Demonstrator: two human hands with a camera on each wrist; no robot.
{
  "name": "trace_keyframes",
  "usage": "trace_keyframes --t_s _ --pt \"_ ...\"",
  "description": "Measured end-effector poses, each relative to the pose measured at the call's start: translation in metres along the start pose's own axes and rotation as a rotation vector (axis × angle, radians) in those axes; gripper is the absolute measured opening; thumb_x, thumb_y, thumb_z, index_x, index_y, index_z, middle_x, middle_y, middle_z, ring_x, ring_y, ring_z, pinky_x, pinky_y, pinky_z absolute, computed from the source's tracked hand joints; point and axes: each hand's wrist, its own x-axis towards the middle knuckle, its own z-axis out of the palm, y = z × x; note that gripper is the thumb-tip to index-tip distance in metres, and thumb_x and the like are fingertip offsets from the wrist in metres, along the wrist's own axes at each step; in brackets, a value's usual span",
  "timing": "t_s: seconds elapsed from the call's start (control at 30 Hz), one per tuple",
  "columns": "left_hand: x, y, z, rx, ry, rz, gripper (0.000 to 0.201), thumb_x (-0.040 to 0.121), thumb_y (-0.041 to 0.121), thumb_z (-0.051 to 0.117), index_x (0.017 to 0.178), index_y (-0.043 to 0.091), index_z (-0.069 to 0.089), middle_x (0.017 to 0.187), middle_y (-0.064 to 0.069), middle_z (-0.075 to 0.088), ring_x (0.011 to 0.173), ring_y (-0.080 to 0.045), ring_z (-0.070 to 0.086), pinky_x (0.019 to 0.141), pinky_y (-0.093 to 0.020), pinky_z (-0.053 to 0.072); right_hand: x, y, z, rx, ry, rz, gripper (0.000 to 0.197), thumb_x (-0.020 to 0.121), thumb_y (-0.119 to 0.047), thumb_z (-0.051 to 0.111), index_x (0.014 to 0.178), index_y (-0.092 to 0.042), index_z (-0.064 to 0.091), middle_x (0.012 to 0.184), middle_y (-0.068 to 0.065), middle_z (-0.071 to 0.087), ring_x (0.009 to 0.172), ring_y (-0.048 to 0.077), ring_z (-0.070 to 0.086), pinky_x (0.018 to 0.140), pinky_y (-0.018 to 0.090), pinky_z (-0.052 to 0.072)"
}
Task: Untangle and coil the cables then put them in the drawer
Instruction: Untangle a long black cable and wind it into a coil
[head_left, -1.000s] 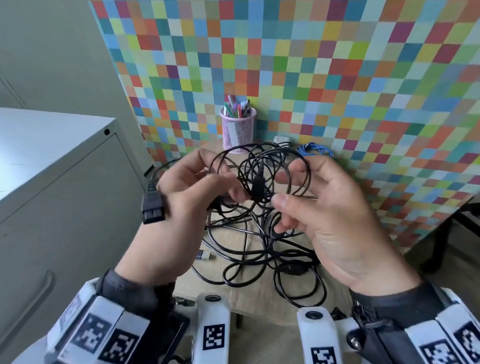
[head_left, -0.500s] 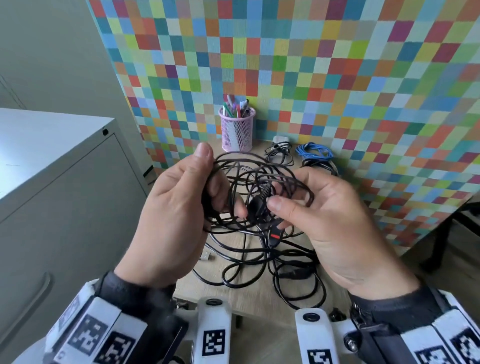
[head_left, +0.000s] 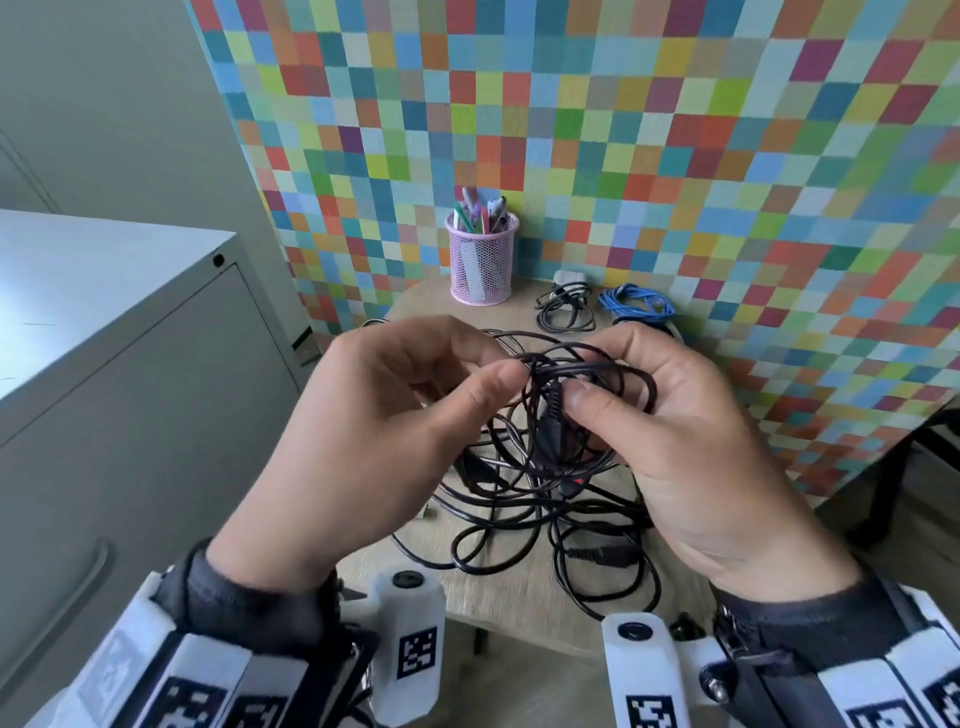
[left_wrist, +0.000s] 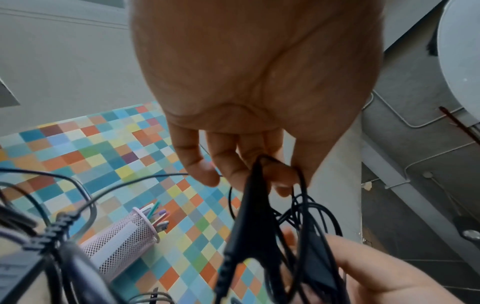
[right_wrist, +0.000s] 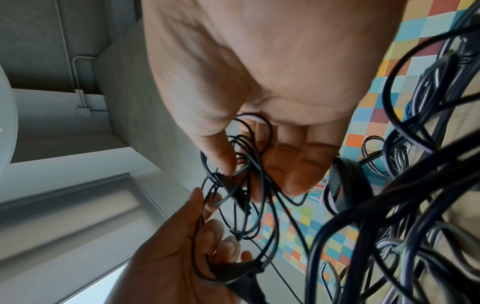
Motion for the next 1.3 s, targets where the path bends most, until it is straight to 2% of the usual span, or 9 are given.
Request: trace_keyframes --t_s 0.2,0.37,0.5,0.6,0.73,0.83,1.0,1.13,1.3 --pt "0.001 -0.005 0.002 -0.068 0.164 -0.006 0.022 0.094 0.01 0.07 0.072 0.011 0.073 0.059 -0.011 0.065 0.052 -0.012 0.052 0.052 -0.017 0.041 0.001 0.001 0.002 0.056 -0.004 0.025 0.025 0.09 -0.032 0.069 0.111 -0.02 0.077 0.085 0.006 0.071 0.074 0.017 0.064 0.058 0.031 0.056" --pt "0.004 -0.009 0.003 -0.199 0.209 -0.047 0.015 0.084 0.01 0.065 0.072 0.006 0.071 0.058 -0.01 0.064 0.055 -0.022 0.055 0.055 -0.026 0.043 0.0 0.001 0.002 -0.012 0.013 0.015 0.024 0.09 -0.031 0.066 0.106 -0.022 0.081 0.072 0.012 0.06 0.066 0.021 0.057 0.052 0.03 0.054" --pt "0.005 -0.01 0.011 -0.229 0.261 -0.052 0.02 0.104 0.007 0.055 0.085 0.009 0.058 0.063 -0.004 0.063 0.05 -0.021 0.054 0.047 -0.02 0.04 0.002 0.002 0.002 -0.02 0.027 0.013 0.023 0.092 -0.028 0.064 0.107 -0.02 0.081 0.076 0.009 0.066 0.066 0.022 0.06 0.054 0.037 0.057" --pt "0.007 -0.009 0.01 -0.302 0.421 -0.018 0.017 0.109 0.016 0.046 0.092 0.014 0.049 0.071 -0.002 0.064 0.046 -0.023 0.055 0.046 -0.029 0.041 0.003 0.002 0.0 0.009 0.115 0.004 0.018 0.091 -0.027 0.065 0.096 -0.024 0.081 0.077 0.006 0.071 0.064 0.022 0.065 0.05 0.034 0.056" --pt "0.014 -0.007 -0.006 -0.485 0.533 -0.045 0.019 0.097 0.007 0.044 0.082 0.017 0.05 0.063 -0.004 0.044 0.043 -0.021 0.037 0.049 -0.034 0.029 0.005 -0.002 -0.01 0.065 0.198 0.023 0.028 0.102 -0.01 0.058 0.083 -0.018 0.077 0.084 0.012 0.072 0.063 0.025 0.065 0.045 0.028 0.053" --pt "0.014 -0.008 -0.012 -0.5 0.452 -0.106 0.028 0.09 0.011 0.043 0.066 0.02 0.054 0.058 -0.003 0.032 0.051 -0.022 0.024 0.054 -0.039 0.022 0.005 -0.005 -0.013 0.069 0.179 0.026 0.027 0.105 -0.004 0.051 0.091 -0.014 0.072 0.083 0.009 0.07 0.058 0.024 0.064 0.047 0.029 0.055" --pt "0.007 -0.01 -0.012 -0.135 0.232 -0.113 0.043 0.09 0.023 0.054 0.049 0.013 0.056 0.055 -0.012 0.054 0.059 -0.039 0.049 0.061 -0.045 0.038 0.005 -0.006 -0.013 0.088 0.164 0.003 0.033 0.106 -0.002 0.048 0.091 -0.019 0.072 0.084 0.006 0.07 0.067 0.025 0.065 0.052 0.033 0.056" --pt "0.004 -0.006 -0.005 -0.063 0.101 -0.111 0.009 0.079 0.023 0.067 0.083 0.016 0.072 0.086 -0.004 0.072 0.07 -0.02 0.066 0.071 -0.036 0.05 0.004 -0.006 -0.008 0.128 0.154 0.003 0.028 0.106 -0.002 0.047 0.097 -0.017 0.069 0.092 0.01 0.073 0.073 0.026 0.07 0.056 0.033 0.057" --pt "0.003 -0.001 0.002 -0.056 0.102 -0.125 0.035 0.079 0.014 0.059 0.11 0.029 0.067 0.111 0.007 0.067 0.079 -0.022 0.063 0.064 -0.035 0.051 0.002 -0.007 -0.003 0.22 0.13 -0.021 0.027 0.105 -0.001 0.045 0.097 -0.016 0.065 0.091 0.012 0.071 0.074 0.029 0.07 0.058 0.033 0.057"
